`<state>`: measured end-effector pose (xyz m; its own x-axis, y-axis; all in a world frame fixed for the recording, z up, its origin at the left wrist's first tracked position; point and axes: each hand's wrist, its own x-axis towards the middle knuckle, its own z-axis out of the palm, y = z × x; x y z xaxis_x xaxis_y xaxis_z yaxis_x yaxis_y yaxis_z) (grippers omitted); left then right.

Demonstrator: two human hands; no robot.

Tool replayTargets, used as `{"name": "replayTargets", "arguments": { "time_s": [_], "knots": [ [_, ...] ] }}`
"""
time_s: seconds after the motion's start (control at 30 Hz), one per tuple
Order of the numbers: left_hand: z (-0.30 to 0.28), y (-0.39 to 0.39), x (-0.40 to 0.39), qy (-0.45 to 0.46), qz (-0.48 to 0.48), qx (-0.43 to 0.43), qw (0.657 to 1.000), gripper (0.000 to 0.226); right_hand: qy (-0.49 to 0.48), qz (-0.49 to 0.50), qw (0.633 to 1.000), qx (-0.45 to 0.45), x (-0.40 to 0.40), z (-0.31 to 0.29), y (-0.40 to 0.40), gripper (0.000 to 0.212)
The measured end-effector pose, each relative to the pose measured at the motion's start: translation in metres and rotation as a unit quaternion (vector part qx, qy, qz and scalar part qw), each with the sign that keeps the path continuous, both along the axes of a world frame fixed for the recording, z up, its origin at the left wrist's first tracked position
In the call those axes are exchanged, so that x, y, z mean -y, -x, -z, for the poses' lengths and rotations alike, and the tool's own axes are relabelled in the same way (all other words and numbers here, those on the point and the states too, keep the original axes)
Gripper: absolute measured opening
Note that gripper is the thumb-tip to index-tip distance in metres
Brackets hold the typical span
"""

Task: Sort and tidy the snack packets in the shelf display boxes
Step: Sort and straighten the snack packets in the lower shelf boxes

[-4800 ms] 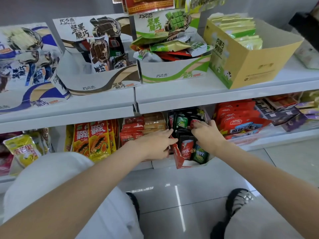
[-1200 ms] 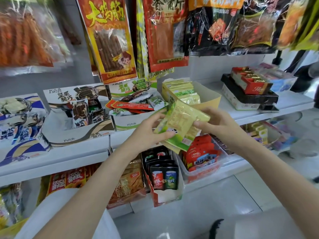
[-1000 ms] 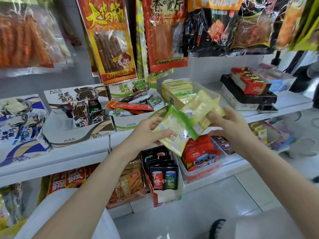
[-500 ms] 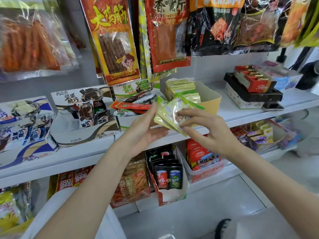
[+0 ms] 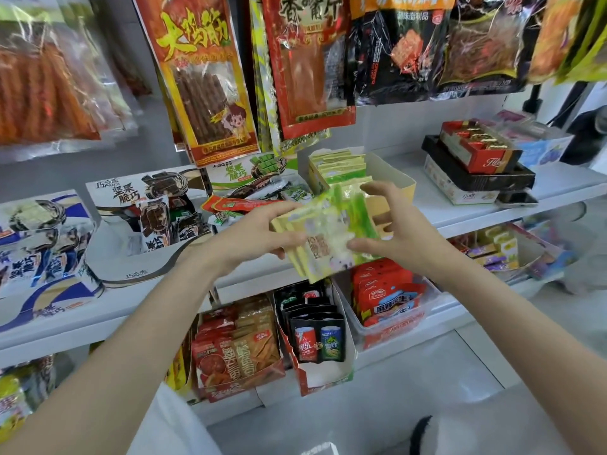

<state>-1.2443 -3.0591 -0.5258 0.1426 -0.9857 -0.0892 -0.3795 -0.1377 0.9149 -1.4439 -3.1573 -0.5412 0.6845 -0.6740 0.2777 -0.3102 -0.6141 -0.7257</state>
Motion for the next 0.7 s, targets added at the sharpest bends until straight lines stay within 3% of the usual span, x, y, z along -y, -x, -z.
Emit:
{"name": "replayTargets", "arguments": {
  "time_s": [0.07, 0.1, 0.2, 0.3, 0.37, 0.4, 0.47, 0.53, 0.6, 0.67, 0.7],
  "knots": [
    [-0.006, 0.005, 0.008, -0.031, 0.077, 0.058, 0.995, 0.034, -0.024, -0.043, 0.998, -0.050, 0.001, 0.000, 0.003, 0.083],
    [-0.006, 0.010, 0.012, -0.023, 0.103, 0.071, 0.992, 0.028, -0.034, -0.059, 0.995, -0.066, 0.002, 0.002, 0.005, 0.081],
    [0.008, 0.018, 0.023, 0.070, 0.027, 0.048, 0.996, 0.022, -0.004, 0.003, 1.000, -0.031, 0.012, -0.007, 0.018, 0.060],
    [0.023, 0.014, 0.035, 0.148, -0.085, 0.248, 0.954, 0.029, 0.080, 0.113, 0.989, 0.058, 0.039, -0.035, 0.025, 0.050],
    [0.027, 0.014, 0.044, 0.178, -0.064, 0.342, 0.920, 0.041, 0.166, 0.117, 0.978, 0.056, 0.052, -0.055, 0.016, 0.044],
    [0.028, 0.014, 0.048, 0.185, -0.041, 0.375, 0.907, 0.047, 0.234, 0.106, 0.966, 0.019, 0.059, -0.064, 0.009, 0.040],
    [0.032, 0.014, 0.055, 0.171, -0.003, 0.441, 0.881, 0.057, 0.356, 0.057, 0.921, -0.145, 0.074, -0.075, -0.007, 0.036],
    [0.041, 0.016, 0.058, 0.138, 0.018, 0.479, 0.867, 0.063, 0.369, -0.008, 0.860, -0.351, 0.090, -0.078, -0.025, 0.038],
    [0.048, 0.019, 0.059, 0.126, 0.021, 0.492, 0.861, 0.065, 0.339, -0.060, 0.812, -0.471, 0.099, -0.076, -0.045, 0.046],
    [0.051, 0.020, 0.058, 0.131, 0.013, 0.498, 0.857, 0.067, 0.284, -0.103, 0.829, -0.470, 0.102, -0.064, -0.060, 0.058],
    [0.053, 0.020, 0.058, 0.131, 0.010, 0.495, 0.859, 0.067, 0.251, -0.103, 0.856, -0.440, 0.103, -0.059, -0.064, 0.067]
  ]
}}
